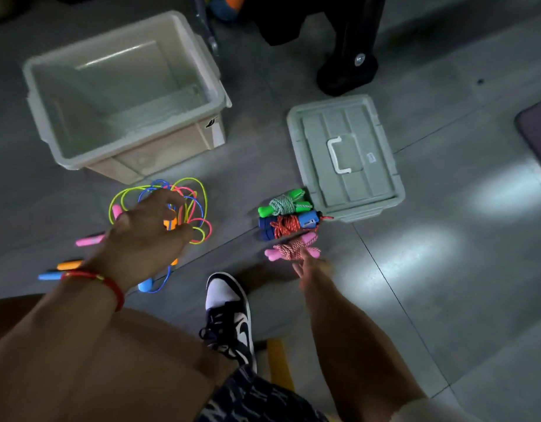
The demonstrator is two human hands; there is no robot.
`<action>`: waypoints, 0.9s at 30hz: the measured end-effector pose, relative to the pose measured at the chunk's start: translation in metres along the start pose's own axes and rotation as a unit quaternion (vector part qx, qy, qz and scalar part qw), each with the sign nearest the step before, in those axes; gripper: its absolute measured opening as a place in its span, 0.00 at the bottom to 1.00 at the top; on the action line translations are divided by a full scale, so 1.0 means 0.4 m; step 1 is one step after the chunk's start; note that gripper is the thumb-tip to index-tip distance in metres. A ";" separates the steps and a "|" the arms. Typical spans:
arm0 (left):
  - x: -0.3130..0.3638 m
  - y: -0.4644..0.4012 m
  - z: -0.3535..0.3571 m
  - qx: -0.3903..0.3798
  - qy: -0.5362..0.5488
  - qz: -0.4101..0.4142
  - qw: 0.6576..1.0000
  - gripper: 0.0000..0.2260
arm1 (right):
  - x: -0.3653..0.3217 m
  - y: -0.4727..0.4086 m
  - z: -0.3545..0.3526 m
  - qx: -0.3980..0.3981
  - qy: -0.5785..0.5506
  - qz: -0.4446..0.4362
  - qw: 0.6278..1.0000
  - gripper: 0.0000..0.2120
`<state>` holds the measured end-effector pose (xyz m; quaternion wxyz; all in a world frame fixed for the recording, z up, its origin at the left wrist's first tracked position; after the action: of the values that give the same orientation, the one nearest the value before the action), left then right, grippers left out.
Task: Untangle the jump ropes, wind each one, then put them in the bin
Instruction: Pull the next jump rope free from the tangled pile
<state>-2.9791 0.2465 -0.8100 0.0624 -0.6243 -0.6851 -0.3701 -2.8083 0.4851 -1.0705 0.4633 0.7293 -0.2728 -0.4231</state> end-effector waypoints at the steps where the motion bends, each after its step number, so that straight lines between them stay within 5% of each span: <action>1: -0.001 -0.004 -0.005 0.005 0.001 -0.007 1.000 0.20 | -0.009 0.014 -0.003 0.013 0.018 -0.021 1.000 0.20; 5: 0.007 -0.012 -0.032 0.023 0.026 -0.012 0.999 0.17 | -0.045 0.070 -0.060 0.135 0.187 -0.310 0.923 0.35; 8: 0.050 0.000 -0.049 0.044 0.060 0.024 0.997 0.17 | -0.064 0.141 -0.039 0.007 0.226 -0.423 0.877 0.28; 12: 0.138 0.025 -0.105 0.093 0.149 0.092 0.980 0.10 | -0.174 0.351 0.051 -0.154 0.183 -0.436 0.868 0.25; 16: 0.110 0.070 -0.246 0.165 0.191 0.094 0.963 0.10 | -0.342 0.626 0.189 -0.230 0.195 -0.608 0.735 0.15; 20: -0.081 0.159 -0.373 0.175 0.124 0.054 0.975 0.11 | -0.415 0.910 0.379 -0.335 0.276 -0.651 0.622 0.04; 23: -0.260 0.250 -0.428 0.153 0.011 -0.009 0.988 0.20 | -0.326 1.008 0.534 -0.378 0.384 -0.638 0.549 0.09; 27: -0.449 0.303 -0.454 0.080 -0.065 -0.122 0.987 0.23 | -0.071 0.895 0.698 -0.340 0.556 -0.624 0.430 0.09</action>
<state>-2.9001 -0.0115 -0.7258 0.0222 -0.5518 -0.7861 -0.2776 -3.0672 0.2322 -0.7949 0.3350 0.5622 0.7394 -0.1581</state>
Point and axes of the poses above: each hand's wrist, its own y-axis away from the middle knuckle, its own z-axis out of the palm, x = y × z, the point moved 5 cm from there along -y, towards the middle knuckle, and after that the axes turned 10 degrees about x, right-handed, at the moved point
